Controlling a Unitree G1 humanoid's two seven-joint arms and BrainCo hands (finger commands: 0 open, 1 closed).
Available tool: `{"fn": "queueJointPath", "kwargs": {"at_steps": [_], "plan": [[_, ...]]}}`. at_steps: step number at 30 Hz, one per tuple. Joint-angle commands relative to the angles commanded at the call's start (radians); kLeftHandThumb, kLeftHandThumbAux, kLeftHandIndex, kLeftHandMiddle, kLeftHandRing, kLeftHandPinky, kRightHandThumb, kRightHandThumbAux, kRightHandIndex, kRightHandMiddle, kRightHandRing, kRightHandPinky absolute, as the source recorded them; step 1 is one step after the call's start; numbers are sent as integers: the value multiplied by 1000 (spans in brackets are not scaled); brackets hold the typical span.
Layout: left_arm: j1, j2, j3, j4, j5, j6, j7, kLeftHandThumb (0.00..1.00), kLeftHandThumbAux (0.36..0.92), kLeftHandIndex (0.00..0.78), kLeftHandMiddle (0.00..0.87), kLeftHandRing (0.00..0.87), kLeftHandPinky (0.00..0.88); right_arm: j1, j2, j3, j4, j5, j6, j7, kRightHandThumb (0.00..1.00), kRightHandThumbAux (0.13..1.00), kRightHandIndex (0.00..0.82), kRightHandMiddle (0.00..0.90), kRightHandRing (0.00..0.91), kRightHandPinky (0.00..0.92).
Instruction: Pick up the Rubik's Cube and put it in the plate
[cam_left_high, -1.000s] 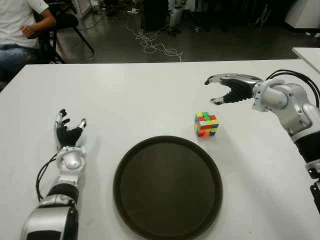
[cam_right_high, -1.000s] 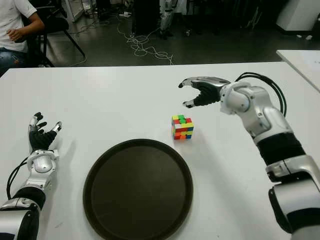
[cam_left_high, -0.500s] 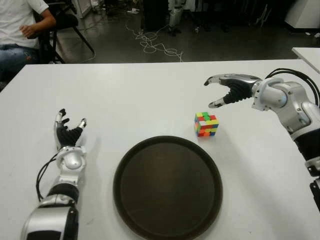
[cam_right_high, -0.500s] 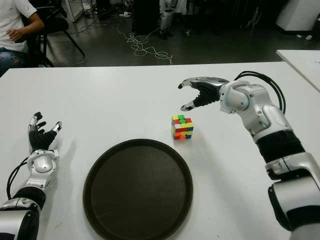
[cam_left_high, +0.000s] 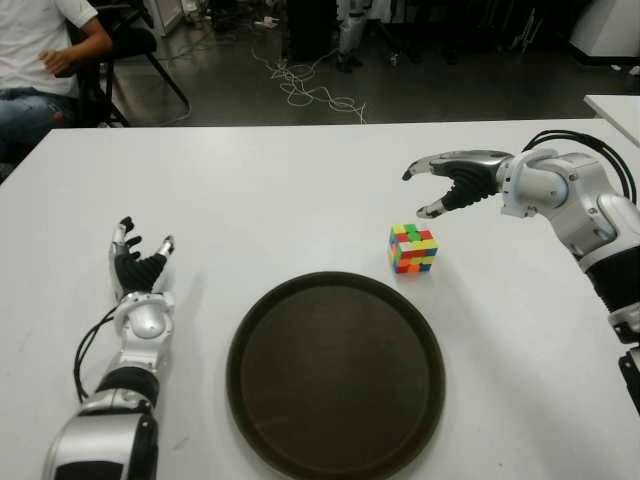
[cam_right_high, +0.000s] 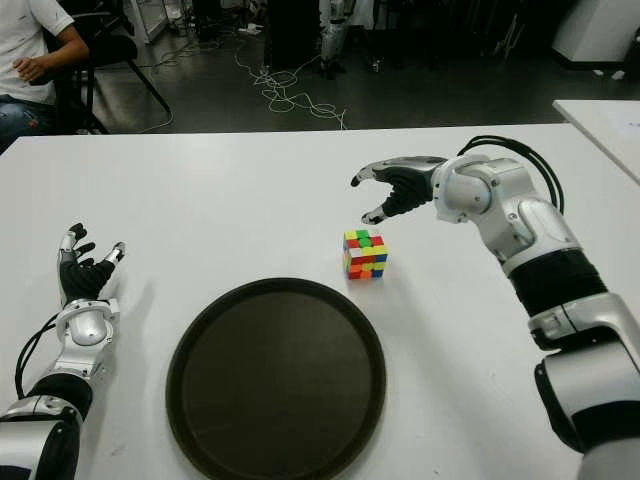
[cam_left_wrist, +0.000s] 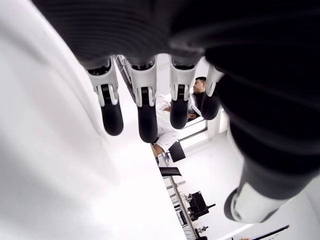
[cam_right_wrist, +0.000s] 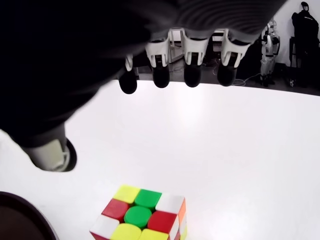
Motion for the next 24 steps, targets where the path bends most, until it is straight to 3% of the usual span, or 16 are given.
{"fn": "queueJointPath", "kwargs": {"at_steps": [3,8,14,24], "plan": [[0,0,-1,1,1,-1,2,381,721,98,142,148,151,11,2,-15,8,27,-12,-4,298,556,0,0,0,53],[0,1,-2,2,0,-5,-1,401,722,100,143,153,164,13,4,-23,35,49,-52,-34,49,582,0,0,0,16],[1,2,-1,5,0,-14,-1,408,725,104,155,164,171,12,8,-27,82,67,-102,-74,5,521,0,0,0,1],[1,1,1,5,-4,-9,-8,360,725,92,150,158,157,1,5,-28,99,96,-111,-39,0,487,0,0,0,8]]}}
